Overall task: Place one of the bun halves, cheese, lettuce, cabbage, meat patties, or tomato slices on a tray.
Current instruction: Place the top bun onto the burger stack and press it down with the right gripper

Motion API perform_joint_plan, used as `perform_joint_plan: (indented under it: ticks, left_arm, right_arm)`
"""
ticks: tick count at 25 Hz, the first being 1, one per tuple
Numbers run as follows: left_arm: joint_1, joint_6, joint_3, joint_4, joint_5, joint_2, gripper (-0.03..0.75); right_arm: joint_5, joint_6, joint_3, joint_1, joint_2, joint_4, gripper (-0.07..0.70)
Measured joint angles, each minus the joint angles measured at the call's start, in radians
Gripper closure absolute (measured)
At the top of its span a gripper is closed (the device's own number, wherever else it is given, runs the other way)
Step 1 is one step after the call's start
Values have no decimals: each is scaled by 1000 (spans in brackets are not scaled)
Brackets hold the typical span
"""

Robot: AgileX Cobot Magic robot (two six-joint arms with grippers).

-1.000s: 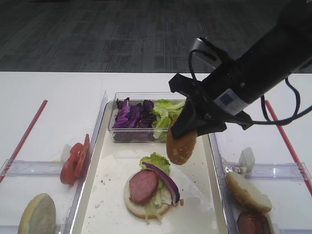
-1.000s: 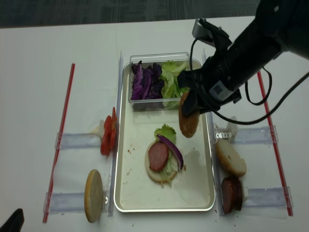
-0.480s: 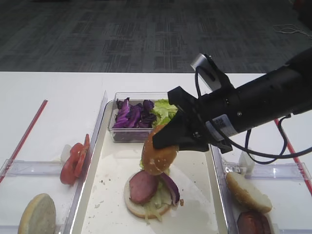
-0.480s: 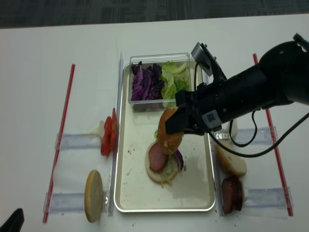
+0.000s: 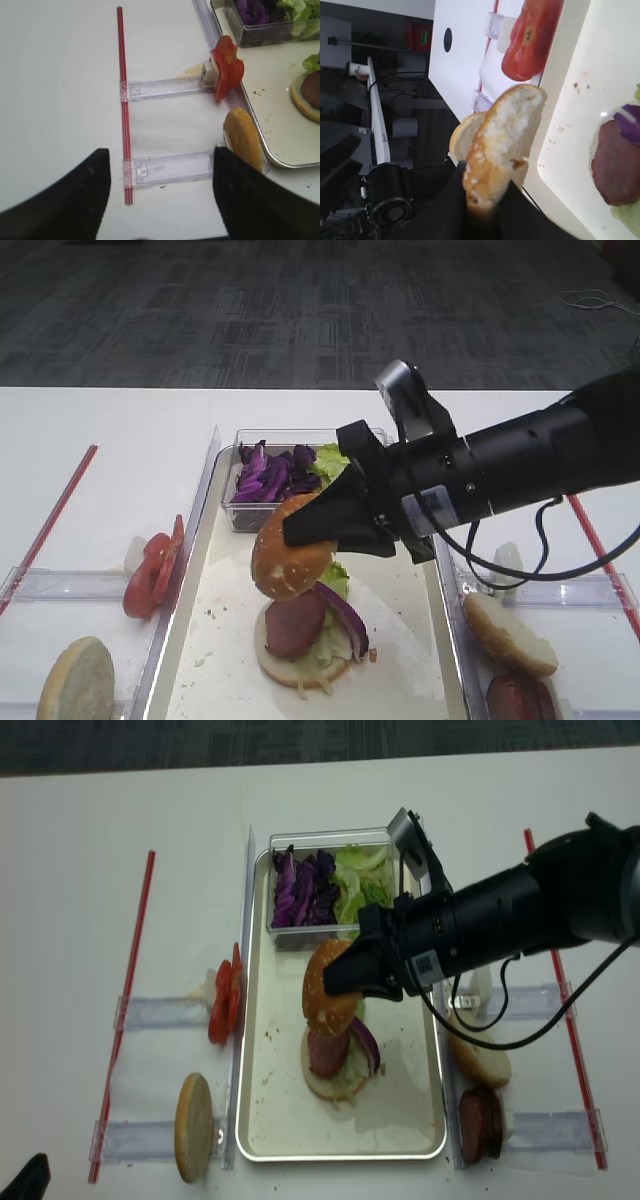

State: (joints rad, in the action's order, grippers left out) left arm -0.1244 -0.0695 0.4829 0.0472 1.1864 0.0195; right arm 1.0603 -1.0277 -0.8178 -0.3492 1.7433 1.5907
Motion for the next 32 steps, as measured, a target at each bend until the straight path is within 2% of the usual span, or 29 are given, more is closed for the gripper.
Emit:
perform_joint_plan:
  ticks: [5, 12, 17, 22, 32]
  left_arm:
    - [0, 0, 0, 0, 0, 0, 293]
    - [0, 0, 0, 0, 0, 0, 293]
    - [0, 0, 0, 0, 0, 0, 293]
    - [0, 0, 0, 0, 0, 0, 293]
    - [0, 0, 0, 0, 0, 0, 293]
  right_arm:
    - [63, -68, 0, 0, 60, 20, 530]
    - [66, -115, 0, 0, 75, 12, 532]
    - [38, -119, 0, 0, 76, -2, 540]
    - [36, -119, 0, 0, 80, -3, 541]
    - [84, -153, 0, 4, 190, 22, 542]
